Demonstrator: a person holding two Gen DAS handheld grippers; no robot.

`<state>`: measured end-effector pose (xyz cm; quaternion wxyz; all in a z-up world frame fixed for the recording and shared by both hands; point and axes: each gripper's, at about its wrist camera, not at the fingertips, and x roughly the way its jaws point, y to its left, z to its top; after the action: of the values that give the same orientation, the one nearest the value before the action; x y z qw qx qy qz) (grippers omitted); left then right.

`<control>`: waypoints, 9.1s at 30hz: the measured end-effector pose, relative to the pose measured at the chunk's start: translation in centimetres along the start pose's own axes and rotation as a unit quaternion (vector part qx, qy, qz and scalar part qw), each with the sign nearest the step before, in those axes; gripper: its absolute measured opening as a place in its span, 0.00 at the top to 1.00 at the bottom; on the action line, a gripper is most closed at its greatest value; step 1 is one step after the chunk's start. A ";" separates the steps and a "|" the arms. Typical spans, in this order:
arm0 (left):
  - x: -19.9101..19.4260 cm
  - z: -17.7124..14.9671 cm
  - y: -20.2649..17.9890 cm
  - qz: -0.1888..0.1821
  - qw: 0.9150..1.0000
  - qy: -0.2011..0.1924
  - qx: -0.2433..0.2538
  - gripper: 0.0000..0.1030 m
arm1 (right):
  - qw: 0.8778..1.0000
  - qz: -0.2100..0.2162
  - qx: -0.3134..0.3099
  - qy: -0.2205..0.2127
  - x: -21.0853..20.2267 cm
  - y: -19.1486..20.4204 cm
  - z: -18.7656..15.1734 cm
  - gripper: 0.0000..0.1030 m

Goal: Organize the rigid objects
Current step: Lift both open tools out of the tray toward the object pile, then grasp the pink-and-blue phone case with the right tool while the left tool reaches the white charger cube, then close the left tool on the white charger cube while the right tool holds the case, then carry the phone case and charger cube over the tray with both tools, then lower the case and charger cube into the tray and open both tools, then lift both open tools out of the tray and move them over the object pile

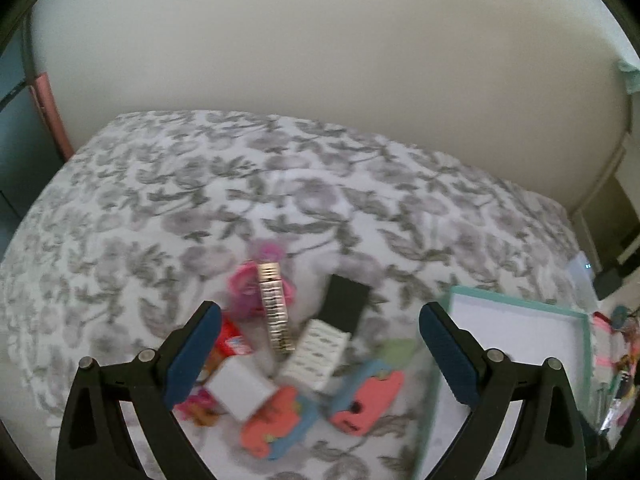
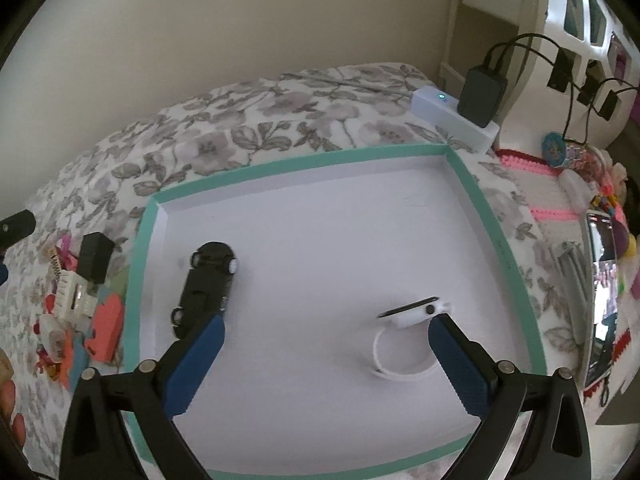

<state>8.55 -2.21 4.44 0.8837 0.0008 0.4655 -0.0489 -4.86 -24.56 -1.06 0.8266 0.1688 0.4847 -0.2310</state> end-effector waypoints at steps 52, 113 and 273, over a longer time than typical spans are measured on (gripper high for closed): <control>6.9 -0.8 10.7 -0.021 0.982 0.174 -0.066 0.05 | 0.980 0.117 -0.140 0.084 4.0 19.6 -0.4 0.37; 5.6 -3.4 3.0 0.000 0.971 0.177 0.158 0.54 | 0.973 0.094 -0.186 0.095 4.7 19.4 -2.4 0.51; -0.9 0.0 -1.5 -0.007 0.997 0.053 0.054 0.06 | 0.997 -0.014 -0.071 0.027 -3.7 3.5 2.7 0.00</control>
<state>7.93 -3.58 5.29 0.8559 0.0481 0.5086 -0.0796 -2.55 -22.16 3.66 0.8197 0.1092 0.5247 -0.2024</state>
